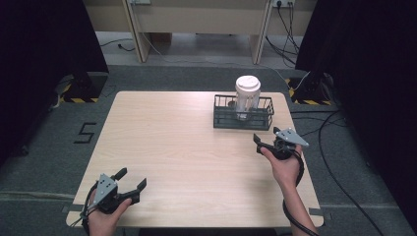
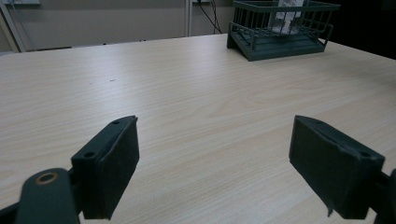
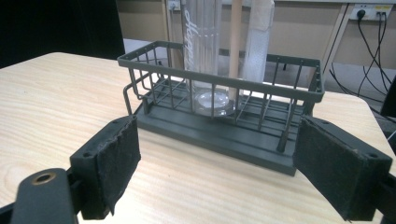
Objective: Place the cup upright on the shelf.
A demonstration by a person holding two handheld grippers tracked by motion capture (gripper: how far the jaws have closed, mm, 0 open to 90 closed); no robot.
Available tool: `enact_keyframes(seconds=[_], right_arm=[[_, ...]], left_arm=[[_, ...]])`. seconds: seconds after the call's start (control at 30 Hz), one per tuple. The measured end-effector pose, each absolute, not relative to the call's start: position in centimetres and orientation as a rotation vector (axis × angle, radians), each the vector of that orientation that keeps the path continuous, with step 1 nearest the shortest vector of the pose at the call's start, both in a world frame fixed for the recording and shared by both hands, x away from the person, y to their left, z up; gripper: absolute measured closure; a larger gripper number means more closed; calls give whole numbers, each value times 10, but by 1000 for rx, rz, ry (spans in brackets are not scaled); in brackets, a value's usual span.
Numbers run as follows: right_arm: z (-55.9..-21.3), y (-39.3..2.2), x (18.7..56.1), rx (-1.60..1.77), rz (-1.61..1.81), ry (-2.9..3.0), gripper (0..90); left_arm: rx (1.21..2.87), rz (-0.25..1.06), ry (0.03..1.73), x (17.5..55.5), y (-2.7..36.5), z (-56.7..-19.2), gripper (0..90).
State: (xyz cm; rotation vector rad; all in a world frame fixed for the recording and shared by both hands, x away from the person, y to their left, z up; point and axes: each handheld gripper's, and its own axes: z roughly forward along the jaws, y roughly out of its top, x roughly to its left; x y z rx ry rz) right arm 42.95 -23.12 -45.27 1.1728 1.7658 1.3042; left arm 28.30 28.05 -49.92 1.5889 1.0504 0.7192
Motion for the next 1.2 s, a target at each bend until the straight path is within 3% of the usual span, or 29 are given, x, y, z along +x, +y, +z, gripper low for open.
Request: enact_keyframes(seconds=[1.2], right_arm=[[-473, -269, 365, 1214, 1263, 1747, 152]], left_arm=[[1589, 720, 1054, 283, 280, -499, 156]])
